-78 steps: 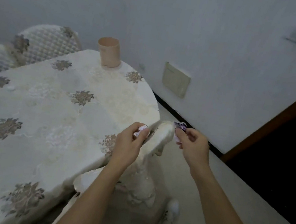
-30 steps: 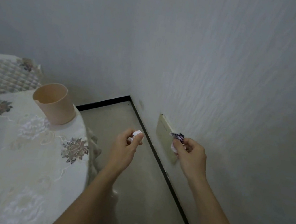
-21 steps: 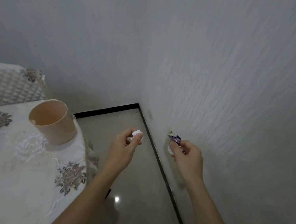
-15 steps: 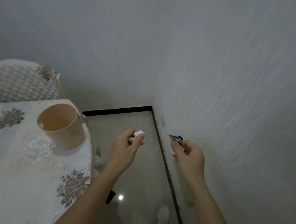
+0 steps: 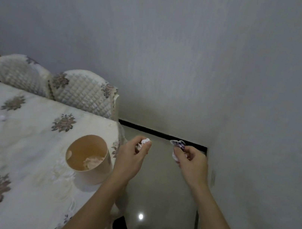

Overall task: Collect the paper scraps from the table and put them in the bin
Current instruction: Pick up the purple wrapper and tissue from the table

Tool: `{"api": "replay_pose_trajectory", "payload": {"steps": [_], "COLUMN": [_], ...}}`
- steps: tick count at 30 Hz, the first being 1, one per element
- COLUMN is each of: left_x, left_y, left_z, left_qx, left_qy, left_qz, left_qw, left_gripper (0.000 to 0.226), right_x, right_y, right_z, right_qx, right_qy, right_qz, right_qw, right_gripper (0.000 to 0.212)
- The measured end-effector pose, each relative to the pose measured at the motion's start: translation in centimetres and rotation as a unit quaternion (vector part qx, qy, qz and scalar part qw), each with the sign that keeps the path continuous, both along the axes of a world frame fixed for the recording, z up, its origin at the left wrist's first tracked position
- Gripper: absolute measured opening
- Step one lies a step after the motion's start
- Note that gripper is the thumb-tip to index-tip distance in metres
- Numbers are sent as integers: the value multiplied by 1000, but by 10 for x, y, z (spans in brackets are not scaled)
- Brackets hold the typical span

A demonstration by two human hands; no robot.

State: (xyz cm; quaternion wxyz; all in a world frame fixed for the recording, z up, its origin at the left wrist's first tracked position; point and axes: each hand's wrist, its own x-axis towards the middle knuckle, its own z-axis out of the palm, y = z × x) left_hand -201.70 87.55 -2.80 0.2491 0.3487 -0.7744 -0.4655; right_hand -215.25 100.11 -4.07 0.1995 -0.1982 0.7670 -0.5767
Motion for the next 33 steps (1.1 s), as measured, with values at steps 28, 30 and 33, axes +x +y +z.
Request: {"api": "replay_pose_trajectory", "payload": {"steps": [28, 30, 33], "left_x": [139, 136, 132], "left_y": [-112, -120, -130], "left_z": [-7, -12, -22], "left_qx": [-173, -204, -210], "left_qy": [-259, -292, -354], "left_qz": [263, 243, 207], "left_qw": [913, 903, 888], "left_gripper": [20, 22, 33], "right_x": [94, 93, 94], "right_y": [-225, -227, -229], "right_z": [5, 2, -1], "right_qx": [98, 112, 162], "right_qy": [264, 354, 412], "right_qz": [348, 350, 372], "right_qw": [894, 860, 816], "right_gripper": [10, 15, 21]}}
